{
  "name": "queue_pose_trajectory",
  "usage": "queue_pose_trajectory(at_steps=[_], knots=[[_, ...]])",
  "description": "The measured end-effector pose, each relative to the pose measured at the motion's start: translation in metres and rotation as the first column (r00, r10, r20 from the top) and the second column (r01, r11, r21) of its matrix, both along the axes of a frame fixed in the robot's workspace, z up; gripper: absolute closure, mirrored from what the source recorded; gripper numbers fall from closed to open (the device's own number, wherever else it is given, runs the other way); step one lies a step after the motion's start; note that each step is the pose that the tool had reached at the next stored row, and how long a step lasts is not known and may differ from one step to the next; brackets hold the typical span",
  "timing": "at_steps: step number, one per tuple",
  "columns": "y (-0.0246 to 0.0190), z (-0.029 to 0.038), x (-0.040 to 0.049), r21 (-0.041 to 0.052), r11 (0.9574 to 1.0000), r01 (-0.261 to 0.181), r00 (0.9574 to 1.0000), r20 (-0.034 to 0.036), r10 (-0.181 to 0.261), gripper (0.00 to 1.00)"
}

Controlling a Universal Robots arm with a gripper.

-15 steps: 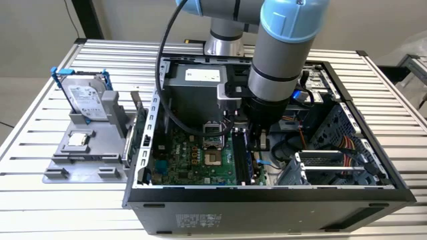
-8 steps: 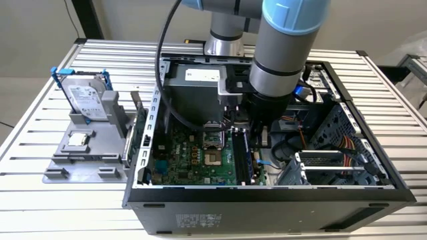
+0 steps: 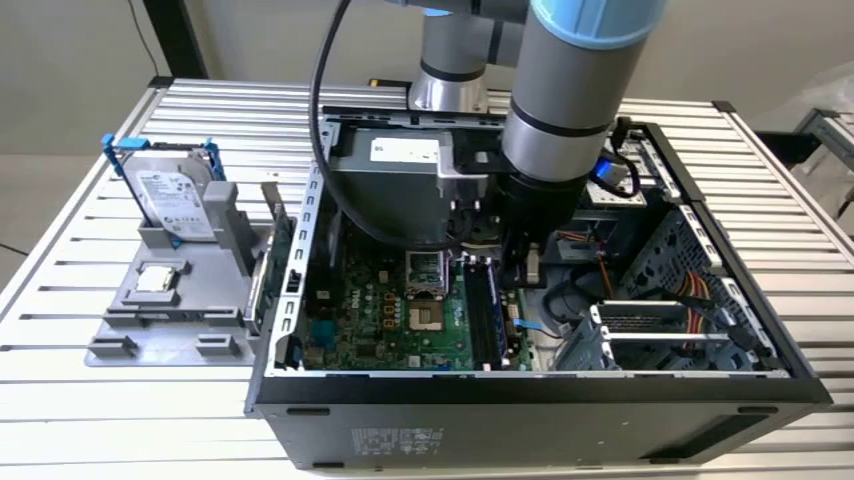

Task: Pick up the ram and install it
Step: 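Press down the ram until it locks into place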

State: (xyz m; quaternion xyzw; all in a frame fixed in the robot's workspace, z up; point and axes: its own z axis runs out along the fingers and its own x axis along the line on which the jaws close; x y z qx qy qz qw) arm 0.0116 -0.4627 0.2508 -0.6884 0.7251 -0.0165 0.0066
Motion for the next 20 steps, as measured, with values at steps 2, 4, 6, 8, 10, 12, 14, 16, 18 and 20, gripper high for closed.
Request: queue_pose_trajectory(at_steps=[2, 4, 6, 8, 10, 12, 14, 16, 18, 20], knots=[[0.0000, 0.0037, 0.0000, -0.0001, 1.0000, 0.000, 1.0000, -0.0006, 0.000, 1.00], [0.0000, 0.0071, 0.0000, 0.0001, 1.0000, 0.000, 1.0000, -0.0012, 0.000, 1.00], [0.0000, 0.0101, 0.0000, 0.0001, 1.0000, 0.000, 1.0000, -0.0017, 0.000, 1.00], [0.0000, 0.0137, 0.0000, -0.0002, 1.0000, 0.000, 1.0000, -0.0021, 0.000, 1.00], [0.0000, 0.0170, 0.0000, 0.0001, 1.0000, 0.000, 1.0000, -0.0020, 0.000, 1.00], [0.0000, 0.0194, 0.0000, 0.0001, 1.0000, 0.000, 1.0000, -0.0020, 0.000, 1.00], [0.0000, 0.0222, 0.0000, 0.0000, 1.0000, 0.000, 1.0000, -0.0021, 0.000, 1.00], [0.0000, 0.0251, 0.0000, 0.0000, 1.0000, 0.000, 1.0000, -0.0031, 0.000, 1.00], [0.0000, 0.0268, 0.0000, 0.0001, 1.0000, 0.000, 1.0000, -0.0058, 0.000, 1.00], [0.0000, 0.0287, 0.0000, 0.0000, 1.0000, 0.000, 1.0000, -0.0091, 0.000, 1.00]])
